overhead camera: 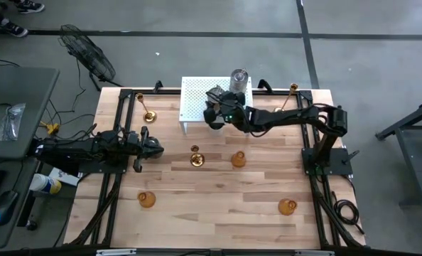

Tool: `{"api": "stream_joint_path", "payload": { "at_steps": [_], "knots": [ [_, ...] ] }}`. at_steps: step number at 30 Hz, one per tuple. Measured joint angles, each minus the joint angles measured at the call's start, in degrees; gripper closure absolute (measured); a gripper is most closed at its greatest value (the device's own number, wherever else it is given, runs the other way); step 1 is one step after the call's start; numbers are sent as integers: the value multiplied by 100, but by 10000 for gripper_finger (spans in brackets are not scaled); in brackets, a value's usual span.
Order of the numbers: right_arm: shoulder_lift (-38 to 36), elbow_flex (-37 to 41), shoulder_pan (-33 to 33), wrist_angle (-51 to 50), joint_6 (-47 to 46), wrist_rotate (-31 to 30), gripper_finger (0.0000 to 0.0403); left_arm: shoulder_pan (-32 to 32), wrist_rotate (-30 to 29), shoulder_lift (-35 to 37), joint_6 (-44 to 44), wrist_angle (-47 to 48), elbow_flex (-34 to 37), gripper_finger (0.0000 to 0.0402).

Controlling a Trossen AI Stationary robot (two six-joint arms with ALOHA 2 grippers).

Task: Pick & Place candle stick holders
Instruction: Put the middle orange scented candle on the shelf

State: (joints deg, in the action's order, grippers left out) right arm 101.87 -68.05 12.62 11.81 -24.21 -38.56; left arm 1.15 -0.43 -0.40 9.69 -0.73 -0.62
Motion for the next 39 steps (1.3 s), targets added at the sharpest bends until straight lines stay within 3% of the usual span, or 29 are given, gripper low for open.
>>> {"api": "stream_joint_path", "payload": {
  "at_steps": [18,39],
  "knots": [
    [517,-4,44,1146,58,-501,52,0,51,0,-29,2,0,402],
    [524,-2,445,1199,42,-190,38,0,96,0,-42,7,0,402]
  ]
}}
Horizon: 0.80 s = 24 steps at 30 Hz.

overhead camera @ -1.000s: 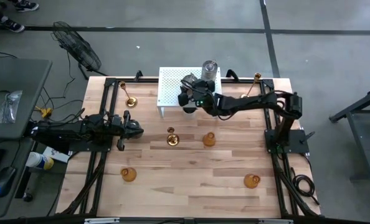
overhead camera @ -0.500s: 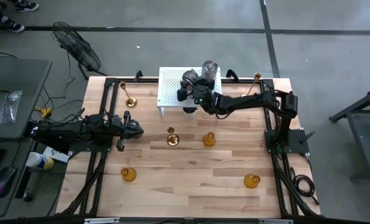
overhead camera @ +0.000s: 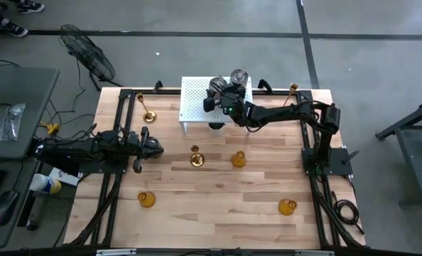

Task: Pick & Place candle stick holders
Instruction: Put the middle orange scented candle on the shelf

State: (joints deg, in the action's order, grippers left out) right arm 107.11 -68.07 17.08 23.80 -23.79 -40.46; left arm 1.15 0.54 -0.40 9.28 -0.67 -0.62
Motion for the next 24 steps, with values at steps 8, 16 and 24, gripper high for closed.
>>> {"api": "stream_joint_path", "payload": {
  "at_steps": [8,16,24],
  "knots": [
    [13,9,-2,13,-8,48,21,0,-2,0,0,0,0,402],
    [1,13,22,46,11,70,5,0,-4,0,0,0,0,402],
    [-24,-248,20,54,613,95,5,0,-7,0,0,0,0,402]
  ]
}}
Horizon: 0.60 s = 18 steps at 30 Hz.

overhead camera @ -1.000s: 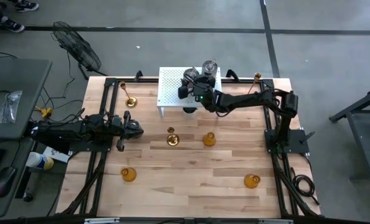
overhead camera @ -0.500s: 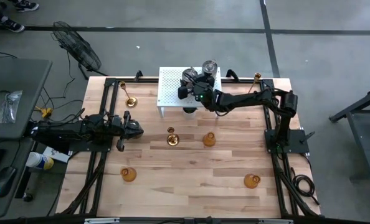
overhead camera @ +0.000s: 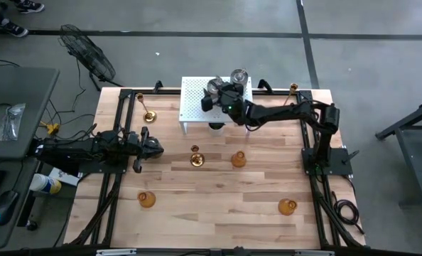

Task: Pick & Place candle stick holders
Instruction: Put the middle orange scented candle on the shelf

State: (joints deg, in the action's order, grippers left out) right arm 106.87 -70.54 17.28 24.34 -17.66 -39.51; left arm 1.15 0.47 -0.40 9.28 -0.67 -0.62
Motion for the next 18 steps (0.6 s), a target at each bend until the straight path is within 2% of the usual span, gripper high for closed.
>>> {"api": "stream_joint_path", "payload": {
  "at_steps": [18],
  "knots": [
    [-13,-499,92,35,1083,3,5,0,-2,0,0,0,0,402]
  ]
}}
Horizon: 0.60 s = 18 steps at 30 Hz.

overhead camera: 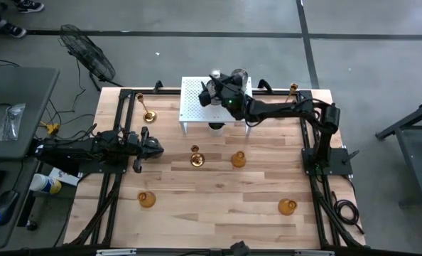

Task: Pick & Place candle stick holders
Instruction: Put the middle orange scented candle on the shelf

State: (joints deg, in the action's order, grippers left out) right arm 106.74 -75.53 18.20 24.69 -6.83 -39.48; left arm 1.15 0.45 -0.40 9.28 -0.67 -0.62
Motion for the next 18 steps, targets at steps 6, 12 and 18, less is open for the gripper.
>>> {"api": "stream_joint_path", "payload": {
  "at_steps": [6,12,18],
  "knots": [
    [-65,-93,56,-6,341,1,5,0,0,0,0,0,0,402],
    [-357,-98,56,-51,413,-53,5,-1,2,2,0,0,0,402],
    [-794,-104,-157,-413,366,434,17,0,2,0,0,0,0,402]
  ]
}}
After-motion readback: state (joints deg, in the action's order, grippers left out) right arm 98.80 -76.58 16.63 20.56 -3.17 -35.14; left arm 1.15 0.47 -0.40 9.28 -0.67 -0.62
